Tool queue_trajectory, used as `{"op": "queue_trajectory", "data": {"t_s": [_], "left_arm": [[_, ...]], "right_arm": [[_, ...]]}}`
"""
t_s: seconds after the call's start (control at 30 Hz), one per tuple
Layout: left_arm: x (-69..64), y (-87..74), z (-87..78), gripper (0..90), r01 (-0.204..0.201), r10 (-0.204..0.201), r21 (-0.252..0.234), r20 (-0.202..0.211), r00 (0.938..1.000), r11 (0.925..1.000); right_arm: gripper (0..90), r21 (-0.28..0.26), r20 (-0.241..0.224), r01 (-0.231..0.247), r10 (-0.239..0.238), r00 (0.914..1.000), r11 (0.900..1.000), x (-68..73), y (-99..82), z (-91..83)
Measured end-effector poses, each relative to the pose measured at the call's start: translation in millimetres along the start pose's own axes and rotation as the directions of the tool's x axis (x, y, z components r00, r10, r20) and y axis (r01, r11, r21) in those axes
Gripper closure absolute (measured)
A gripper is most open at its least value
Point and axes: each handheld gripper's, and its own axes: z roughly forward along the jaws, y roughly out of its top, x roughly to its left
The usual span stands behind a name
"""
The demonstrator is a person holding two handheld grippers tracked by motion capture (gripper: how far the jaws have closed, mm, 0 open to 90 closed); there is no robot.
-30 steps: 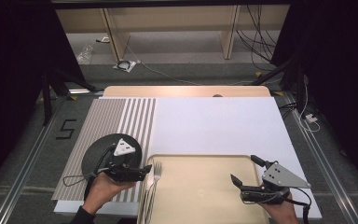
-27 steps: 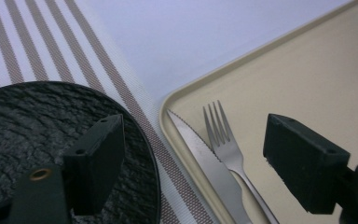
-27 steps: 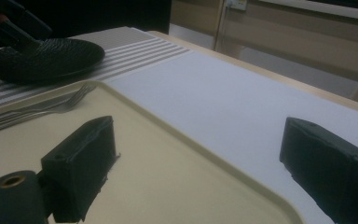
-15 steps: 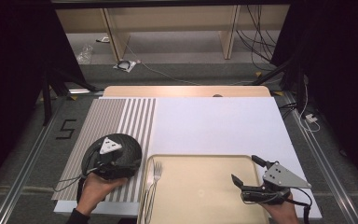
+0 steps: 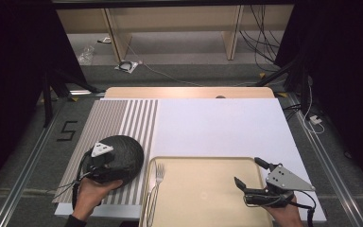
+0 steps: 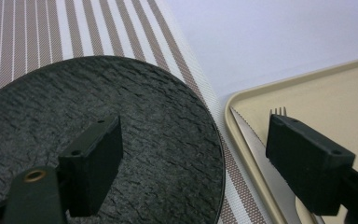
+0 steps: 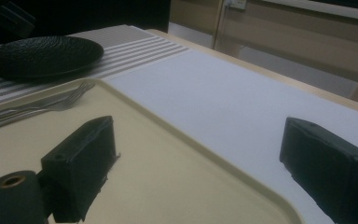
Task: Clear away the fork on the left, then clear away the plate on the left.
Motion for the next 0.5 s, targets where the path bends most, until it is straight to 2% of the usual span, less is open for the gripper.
{"op": "queue_trajectory", "data": {"t_s": [0.27, 0.43, 0.5], "left_arm": [[13.4, -5.1, -4.4, 18.5, 0.072, -0.073, -0.016, -0.034, 0.9968, 0.9973], [22.9, -9.0, -6.4, 18.5, 0.122, -0.124, -0.030, -0.058, 0.9907, 0.9921], [25.6, -10.4, -7.5, 18.5, 0.139, -0.141, -0.038, -0.053, 0.9885, 0.9895]], "right_arm": [[11.4, -0.001, -0.003, -0.003, 0.003, 1.0000, 1.0000, -1.1, -0.6, 0.2], [11.4, 0.003, -0.001, -0.006, 0.006, 1.0000, 1.0000, -2.8, -1.5, 0.3], [11.4, -0.002, -0.002, -0.007, 0.007, 1.0000, 1.0000, -2.4, -1.1, -0.3]]}}
